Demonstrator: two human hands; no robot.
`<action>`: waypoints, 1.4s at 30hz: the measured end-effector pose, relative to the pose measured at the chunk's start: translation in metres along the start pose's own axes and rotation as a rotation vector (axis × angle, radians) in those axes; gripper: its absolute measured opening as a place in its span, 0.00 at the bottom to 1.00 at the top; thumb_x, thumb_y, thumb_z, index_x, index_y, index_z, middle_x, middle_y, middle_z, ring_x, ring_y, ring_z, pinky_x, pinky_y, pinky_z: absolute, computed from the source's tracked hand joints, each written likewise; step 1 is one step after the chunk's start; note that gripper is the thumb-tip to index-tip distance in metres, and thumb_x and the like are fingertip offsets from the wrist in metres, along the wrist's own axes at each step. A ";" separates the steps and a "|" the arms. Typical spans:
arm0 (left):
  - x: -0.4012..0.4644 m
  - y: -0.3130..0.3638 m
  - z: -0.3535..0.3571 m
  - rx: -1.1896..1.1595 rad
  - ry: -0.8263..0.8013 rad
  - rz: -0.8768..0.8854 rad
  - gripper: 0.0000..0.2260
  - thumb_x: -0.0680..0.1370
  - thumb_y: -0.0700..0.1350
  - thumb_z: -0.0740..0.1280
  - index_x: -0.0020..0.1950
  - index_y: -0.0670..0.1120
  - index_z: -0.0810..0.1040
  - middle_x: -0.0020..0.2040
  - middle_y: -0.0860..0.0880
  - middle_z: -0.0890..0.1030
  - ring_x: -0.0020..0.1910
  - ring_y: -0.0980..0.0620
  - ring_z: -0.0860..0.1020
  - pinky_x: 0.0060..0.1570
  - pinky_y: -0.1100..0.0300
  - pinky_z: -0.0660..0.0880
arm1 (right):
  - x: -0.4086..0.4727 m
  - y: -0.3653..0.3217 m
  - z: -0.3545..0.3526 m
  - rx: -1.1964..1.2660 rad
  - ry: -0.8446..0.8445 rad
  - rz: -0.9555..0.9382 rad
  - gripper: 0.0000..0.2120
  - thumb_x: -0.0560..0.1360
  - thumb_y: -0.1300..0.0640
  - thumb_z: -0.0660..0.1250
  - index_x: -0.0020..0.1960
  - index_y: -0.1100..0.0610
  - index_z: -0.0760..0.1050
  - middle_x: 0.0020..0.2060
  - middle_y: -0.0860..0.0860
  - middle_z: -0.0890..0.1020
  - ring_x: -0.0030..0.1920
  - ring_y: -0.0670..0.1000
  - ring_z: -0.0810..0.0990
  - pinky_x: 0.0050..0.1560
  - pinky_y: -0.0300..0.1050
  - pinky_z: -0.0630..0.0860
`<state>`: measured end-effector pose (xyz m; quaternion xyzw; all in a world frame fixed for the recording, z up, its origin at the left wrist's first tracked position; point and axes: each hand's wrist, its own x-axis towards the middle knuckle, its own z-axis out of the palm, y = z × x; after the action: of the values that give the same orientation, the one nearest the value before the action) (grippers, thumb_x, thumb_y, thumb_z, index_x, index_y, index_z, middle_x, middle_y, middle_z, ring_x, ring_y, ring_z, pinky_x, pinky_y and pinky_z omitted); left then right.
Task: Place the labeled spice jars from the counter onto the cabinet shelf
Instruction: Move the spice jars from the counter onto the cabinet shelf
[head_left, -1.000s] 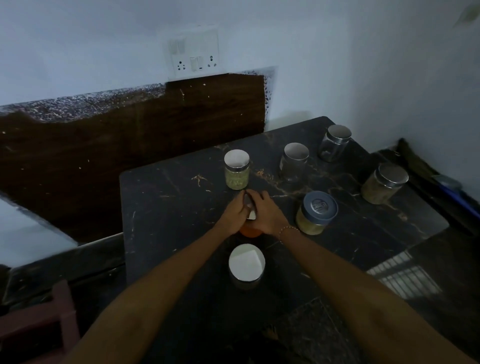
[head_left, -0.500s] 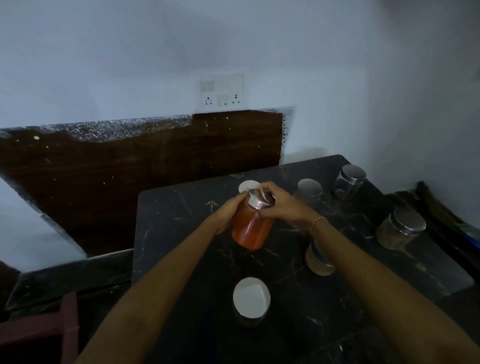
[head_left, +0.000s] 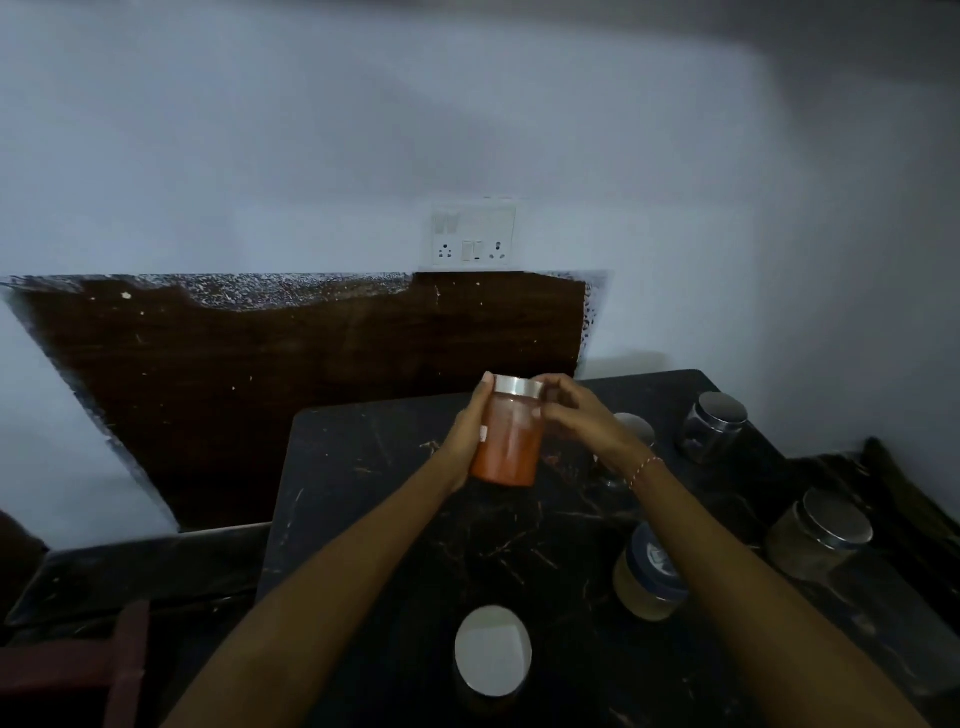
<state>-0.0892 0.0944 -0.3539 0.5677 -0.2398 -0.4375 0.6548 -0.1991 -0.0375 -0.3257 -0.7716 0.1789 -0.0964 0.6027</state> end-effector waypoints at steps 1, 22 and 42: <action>0.001 0.002 0.001 0.016 0.068 0.043 0.19 0.78 0.62 0.50 0.54 0.53 0.74 0.56 0.43 0.80 0.53 0.48 0.80 0.51 0.53 0.78 | 0.000 0.004 0.004 0.025 0.039 0.013 0.17 0.75 0.58 0.65 0.62 0.49 0.67 0.54 0.46 0.75 0.61 0.55 0.74 0.53 0.45 0.76; -0.012 0.080 -0.029 -0.107 0.097 0.193 0.21 0.79 0.45 0.59 0.71 0.44 0.62 0.61 0.43 0.73 0.59 0.46 0.74 0.53 0.50 0.76 | 0.043 -0.050 0.029 0.224 -0.084 -0.104 0.27 0.75 0.60 0.64 0.72 0.51 0.59 0.64 0.53 0.71 0.63 0.54 0.72 0.63 0.56 0.73; -0.051 0.291 -0.051 0.318 0.416 0.799 0.15 0.74 0.42 0.69 0.60 0.45 0.76 0.56 0.46 0.78 0.55 0.49 0.77 0.49 0.61 0.76 | 0.074 -0.266 0.015 0.017 0.109 -0.666 0.27 0.73 0.59 0.70 0.69 0.55 0.66 0.65 0.54 0.74 0.64 0.52 0.74 0.63 0.49 0.74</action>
<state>0.0139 0.1563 -0.0792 0.5998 -0.3673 0.0136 0.7107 -0.0832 0.0025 -0.0779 -0.7763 -0.0518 -0.3308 0.5341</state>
